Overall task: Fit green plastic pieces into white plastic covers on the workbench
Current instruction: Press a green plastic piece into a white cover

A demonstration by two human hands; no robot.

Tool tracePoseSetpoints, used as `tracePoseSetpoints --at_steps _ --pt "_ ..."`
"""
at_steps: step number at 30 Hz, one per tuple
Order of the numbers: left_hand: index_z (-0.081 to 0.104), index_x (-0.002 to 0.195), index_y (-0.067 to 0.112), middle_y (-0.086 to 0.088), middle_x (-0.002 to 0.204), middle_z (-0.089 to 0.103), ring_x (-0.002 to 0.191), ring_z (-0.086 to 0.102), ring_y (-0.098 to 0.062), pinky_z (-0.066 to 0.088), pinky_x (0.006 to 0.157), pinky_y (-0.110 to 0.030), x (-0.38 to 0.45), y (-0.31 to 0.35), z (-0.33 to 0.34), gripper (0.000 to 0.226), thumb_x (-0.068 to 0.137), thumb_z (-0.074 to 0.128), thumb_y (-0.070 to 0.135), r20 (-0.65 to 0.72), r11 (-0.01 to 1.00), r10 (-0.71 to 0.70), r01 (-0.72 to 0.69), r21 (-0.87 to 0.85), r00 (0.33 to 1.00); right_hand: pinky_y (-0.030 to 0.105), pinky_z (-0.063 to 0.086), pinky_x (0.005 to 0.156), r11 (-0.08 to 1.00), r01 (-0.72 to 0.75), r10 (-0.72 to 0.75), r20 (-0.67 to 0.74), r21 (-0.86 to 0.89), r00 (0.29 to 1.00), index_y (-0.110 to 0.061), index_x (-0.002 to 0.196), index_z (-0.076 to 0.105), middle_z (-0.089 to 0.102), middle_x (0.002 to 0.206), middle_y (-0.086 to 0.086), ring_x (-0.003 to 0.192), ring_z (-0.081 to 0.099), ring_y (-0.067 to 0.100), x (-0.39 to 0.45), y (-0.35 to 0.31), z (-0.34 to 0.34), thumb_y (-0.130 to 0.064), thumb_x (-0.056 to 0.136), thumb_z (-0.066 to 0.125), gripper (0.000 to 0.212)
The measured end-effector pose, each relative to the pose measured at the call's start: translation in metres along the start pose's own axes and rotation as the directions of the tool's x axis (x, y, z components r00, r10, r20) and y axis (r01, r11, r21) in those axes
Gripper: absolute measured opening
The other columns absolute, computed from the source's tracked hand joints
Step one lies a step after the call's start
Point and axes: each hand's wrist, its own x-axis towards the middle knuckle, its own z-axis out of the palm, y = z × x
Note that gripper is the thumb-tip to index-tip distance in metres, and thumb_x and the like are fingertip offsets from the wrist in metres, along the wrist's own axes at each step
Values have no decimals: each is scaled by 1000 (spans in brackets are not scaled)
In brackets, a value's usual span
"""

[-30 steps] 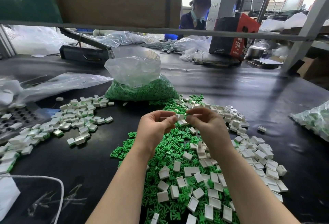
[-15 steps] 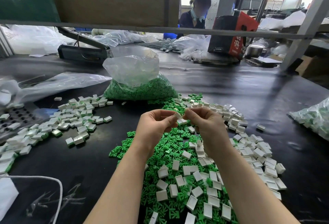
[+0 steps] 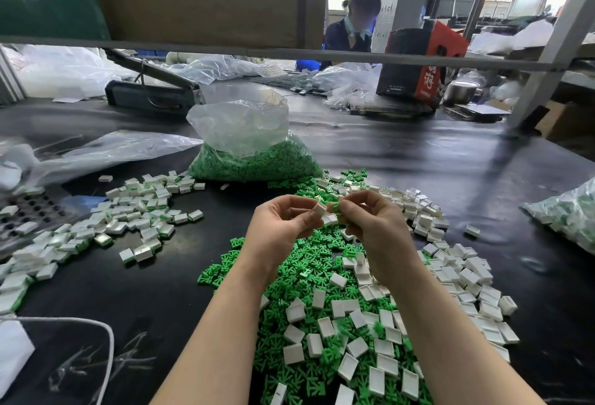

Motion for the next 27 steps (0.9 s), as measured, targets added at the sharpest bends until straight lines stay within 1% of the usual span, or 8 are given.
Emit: tracePoseSetpoints --at_steps 3,7,9,12,17,21,24,27 --pt "70 90 8 -6 81 75 77 72 -16 56 68 -21 0 1 -1 27 67 77 21 -1 999 0 0 -40 1000 16 46 57 999 31 -31 23 -15 999 -9 89 61 68 81 7 62 59 5 -1 -1 1 -2 93 58 9" --pt "70 91 9 -8 82 76 78 72 -17 55 67 -22 -1 1 -3 29 67 77 23 3 999 -13 13 -43 1000 11 42 56 985 134 -128 59 -108 990 -10 95 71 65 68 -13 58 53 -4 0 1 1 -1 92 61 14" --pt "72 90 11 -8 81 75 77 72 -18 55 68 -24 -1 2 -3 28 67 78 26 5 1000 -8 8 -30 1000 11 46 62 972 179 -168 82 -151 982 -12 97 74 71 75 -13 66 60 -4 -1 2 1 -1 91 62 17" --pt "75 83 18 -6 79 75 75 71 -16 56 70 -24 -1 2 -4 21 65 79 29 11 1000 -3 3 -9 1000 17 52 73 962 207 -198 68 -179 978 -16 98 73 74 90 3 80 66 8 0 3 0 -4 89 66 16" --pt "78 82 18 -6 80 74 74 68 -16 56 71 -24 -1 3 -6 17 67 79 26 14 1000 4 -4 16 1000 15 50 66 950 227 -216 73 -216 974 -19 87 71 72 79 -5 73 66 5 1 3 0 -9 85 71 10" --pt "78 85 16 -7 81 75 73 68 -15 54 69 -21 -1 3 -8 12 73 79 18 20 999 1 -2 47 1000 16 50 64 942 240 -228 79 -232 970 -17 87 71 71 79 -2 72 65 5 1 3 -1 -9 85 71 8" --pt "79 83 17 -7 82 75 73 68 -14 53 67 -19 -1 4 -8 12 72 79 19 12 998 23 -23 56 1000 21 54 69 923 261 -242 101 -283 965 -12 87 72 72 80 2 73 67 12 0 3 -2 -7 85 72 6" --pt "80 81 20 -8 83 76 74 68 -14 52 68 -18 -1 3 -9 8 77 77 13 8 997 46 -46 66 999 26 57 72 905 270 -238 133 -329 962 -8 89 73 72 82 6 77 67 20 0 1 -2 -6 84 72 5"
